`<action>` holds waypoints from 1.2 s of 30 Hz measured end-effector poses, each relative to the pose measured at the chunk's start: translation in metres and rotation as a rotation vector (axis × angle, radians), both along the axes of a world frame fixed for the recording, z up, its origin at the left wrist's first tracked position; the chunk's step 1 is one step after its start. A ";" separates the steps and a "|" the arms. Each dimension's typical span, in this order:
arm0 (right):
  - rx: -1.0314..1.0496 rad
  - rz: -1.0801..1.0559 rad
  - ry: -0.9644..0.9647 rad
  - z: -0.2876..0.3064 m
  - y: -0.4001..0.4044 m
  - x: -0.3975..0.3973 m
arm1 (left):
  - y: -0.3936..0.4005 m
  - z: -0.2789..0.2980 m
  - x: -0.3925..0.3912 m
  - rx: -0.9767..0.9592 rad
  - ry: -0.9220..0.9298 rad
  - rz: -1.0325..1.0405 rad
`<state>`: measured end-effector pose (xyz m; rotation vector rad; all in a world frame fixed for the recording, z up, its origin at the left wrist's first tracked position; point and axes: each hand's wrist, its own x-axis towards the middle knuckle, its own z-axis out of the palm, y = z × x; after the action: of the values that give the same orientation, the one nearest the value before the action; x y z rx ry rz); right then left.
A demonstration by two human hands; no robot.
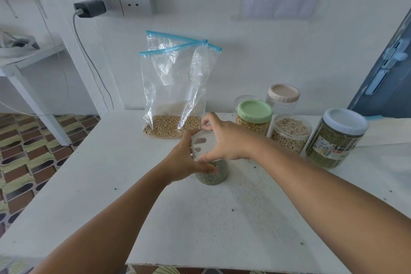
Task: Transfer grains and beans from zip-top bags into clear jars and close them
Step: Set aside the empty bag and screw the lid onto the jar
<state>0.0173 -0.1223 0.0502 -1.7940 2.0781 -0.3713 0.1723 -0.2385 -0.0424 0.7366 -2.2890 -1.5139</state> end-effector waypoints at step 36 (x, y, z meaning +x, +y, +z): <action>-0.199 -0.276 -0.039 -0.029 0.028 0.007 | 0.006 -0.004 0.001 -0.037 -0.016 0.047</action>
<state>0.0247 -0.0947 0.0214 -1.5875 2.3361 -0.7047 0.1730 -0.2323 -0.0466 0.7899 -2.2880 -1.4465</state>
